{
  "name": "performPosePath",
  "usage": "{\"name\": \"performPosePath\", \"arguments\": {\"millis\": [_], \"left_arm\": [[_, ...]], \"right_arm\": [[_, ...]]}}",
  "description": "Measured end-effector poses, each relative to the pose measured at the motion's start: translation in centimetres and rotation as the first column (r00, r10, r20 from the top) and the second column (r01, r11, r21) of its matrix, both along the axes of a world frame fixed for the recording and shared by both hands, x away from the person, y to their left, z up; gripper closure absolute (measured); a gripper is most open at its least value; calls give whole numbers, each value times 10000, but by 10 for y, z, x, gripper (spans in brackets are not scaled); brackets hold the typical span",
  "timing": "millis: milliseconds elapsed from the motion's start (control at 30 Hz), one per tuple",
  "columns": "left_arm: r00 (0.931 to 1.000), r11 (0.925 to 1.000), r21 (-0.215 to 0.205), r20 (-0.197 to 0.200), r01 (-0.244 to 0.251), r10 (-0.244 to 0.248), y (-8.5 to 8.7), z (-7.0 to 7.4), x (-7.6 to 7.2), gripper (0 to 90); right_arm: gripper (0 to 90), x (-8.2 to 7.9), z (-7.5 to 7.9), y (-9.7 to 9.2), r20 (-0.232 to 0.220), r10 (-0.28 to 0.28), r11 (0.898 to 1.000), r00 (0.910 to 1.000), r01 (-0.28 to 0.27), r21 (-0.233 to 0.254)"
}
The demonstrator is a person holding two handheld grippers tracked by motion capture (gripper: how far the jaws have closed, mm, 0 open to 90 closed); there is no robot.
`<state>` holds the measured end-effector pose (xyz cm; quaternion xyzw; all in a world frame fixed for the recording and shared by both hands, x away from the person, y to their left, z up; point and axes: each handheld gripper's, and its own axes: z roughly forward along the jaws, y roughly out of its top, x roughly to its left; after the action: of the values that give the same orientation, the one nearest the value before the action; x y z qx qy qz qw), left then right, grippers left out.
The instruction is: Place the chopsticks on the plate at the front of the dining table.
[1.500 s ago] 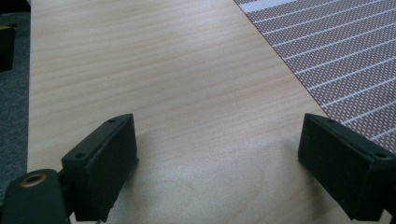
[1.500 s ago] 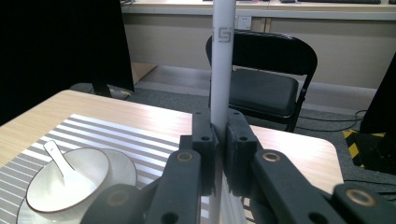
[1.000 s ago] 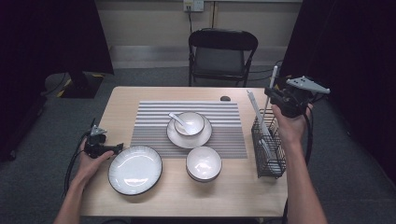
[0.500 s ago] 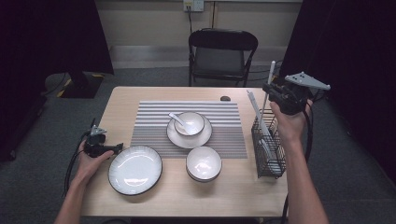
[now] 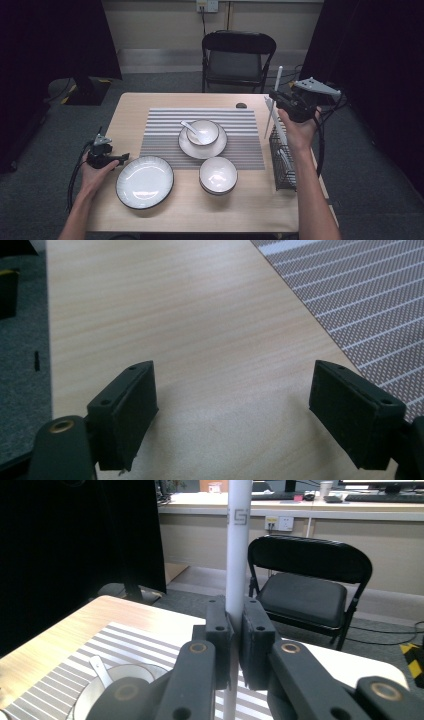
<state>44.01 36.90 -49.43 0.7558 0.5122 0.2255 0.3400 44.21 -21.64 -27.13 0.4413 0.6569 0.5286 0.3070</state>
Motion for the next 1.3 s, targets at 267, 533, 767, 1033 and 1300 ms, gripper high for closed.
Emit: {"name": "performPosePath", "arguments": {"millis": [267, 533, 767, 1033, 1300], "left_arm": [[9984, 9981, -481, 431, 382, -361, -1, 8, -4, 213], [9962, 9926, -975, 550, 728, -676, -4, 16, -6, 203], [9897, 9839, -1306, 909, 1223, -1110, -16, 30, -9, 198], [9719, 9674, -1337, 1258, 2153, -1989, -37, 50, -17, 199], [9664, 9630, -1212, 1224, 2408, -2262, -44, 52, -20, 218]], "right_arm": [[846, -1, -1, 19, -22, 590, 9982, 9983, -589, 73], [846, 1, -3, 31, -8, 910, 9955, 9959, -909, 251], [846, 1, -2, 45, 27, 1313, 9912, 9913, -1313, 171], [846, 2, -9, 58, 17, 1489, 9877, 9888, -1488, 481], [845, 3, -13, 78, -91, 1862, 9814, 9825, -1856, 501]]}}
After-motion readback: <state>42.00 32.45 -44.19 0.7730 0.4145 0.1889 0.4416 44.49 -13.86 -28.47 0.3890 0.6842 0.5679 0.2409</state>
